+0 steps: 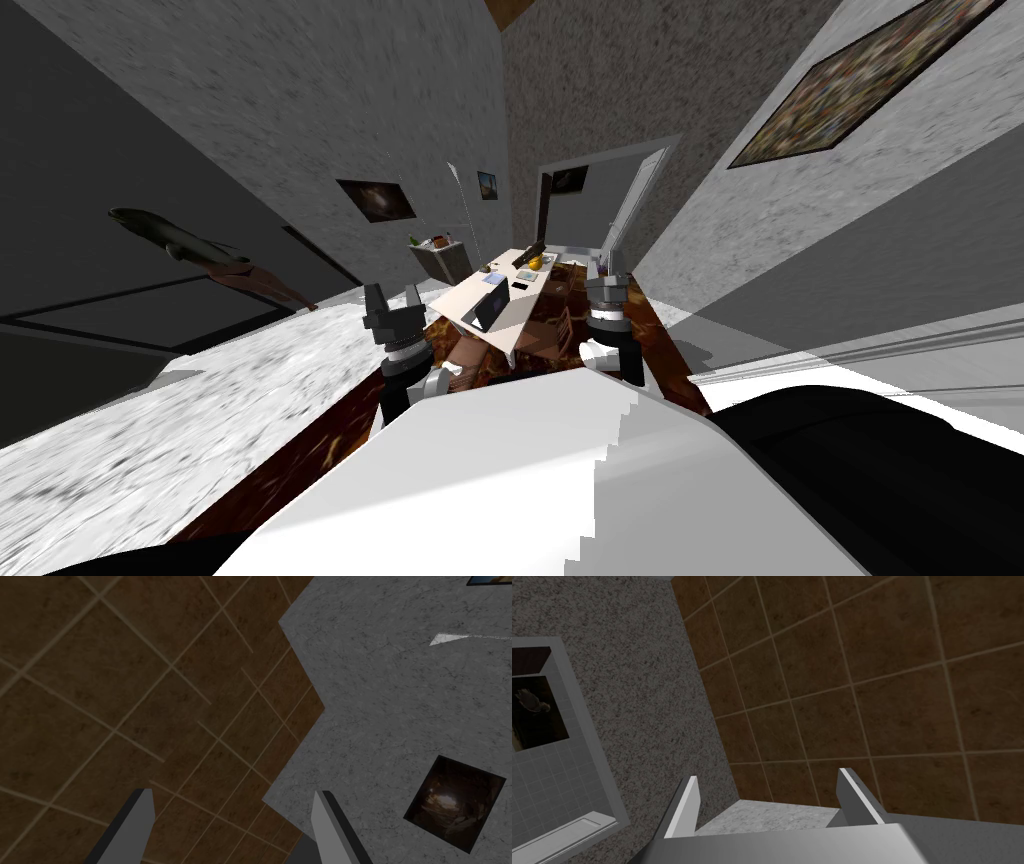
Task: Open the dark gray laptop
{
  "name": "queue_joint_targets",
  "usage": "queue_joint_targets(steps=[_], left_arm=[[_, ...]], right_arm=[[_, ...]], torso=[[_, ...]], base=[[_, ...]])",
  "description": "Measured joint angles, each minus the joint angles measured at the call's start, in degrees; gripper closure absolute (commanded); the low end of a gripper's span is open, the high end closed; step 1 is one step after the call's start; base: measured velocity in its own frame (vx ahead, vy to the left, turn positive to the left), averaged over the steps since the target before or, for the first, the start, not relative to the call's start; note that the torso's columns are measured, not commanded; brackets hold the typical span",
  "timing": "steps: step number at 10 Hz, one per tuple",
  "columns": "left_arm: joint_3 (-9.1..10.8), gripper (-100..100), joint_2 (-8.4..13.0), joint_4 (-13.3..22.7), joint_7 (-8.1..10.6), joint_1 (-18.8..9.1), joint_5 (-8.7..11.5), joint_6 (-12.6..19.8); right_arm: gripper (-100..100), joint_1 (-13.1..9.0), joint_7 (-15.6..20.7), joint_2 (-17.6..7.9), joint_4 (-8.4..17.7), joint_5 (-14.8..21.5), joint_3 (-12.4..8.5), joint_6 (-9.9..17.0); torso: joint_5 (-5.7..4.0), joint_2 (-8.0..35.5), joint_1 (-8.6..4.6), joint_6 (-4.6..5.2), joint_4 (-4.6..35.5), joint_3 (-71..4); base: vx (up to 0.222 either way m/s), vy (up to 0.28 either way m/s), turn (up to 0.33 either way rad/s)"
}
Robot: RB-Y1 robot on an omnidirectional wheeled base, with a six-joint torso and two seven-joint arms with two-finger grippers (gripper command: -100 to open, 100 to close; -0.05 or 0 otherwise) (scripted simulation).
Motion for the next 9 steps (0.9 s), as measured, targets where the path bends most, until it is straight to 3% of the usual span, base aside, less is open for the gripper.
queue_joint_targets(steps=[2,9], left_arm=[[0.0,0,0.0,0.0,0.0,0.0,0.0,0.0],[0.0,0,0.0,0.0,0.0,0.0,0.0,0.0]], right_arm=[[0,0.0,0.0,0.0,0.0,0.0,0.0,0.0],[0,0.0,0.0,0.0,0.0,0.0,0.0,0.0]], torso=[[0.0,6.0,0.0,0.0,6.0,-12.0],[0.0,35.4,0.0,0.0,35.4,-70.7]], base=[[0.0,0.0,0.0],[0.0,0.0,0.0]])
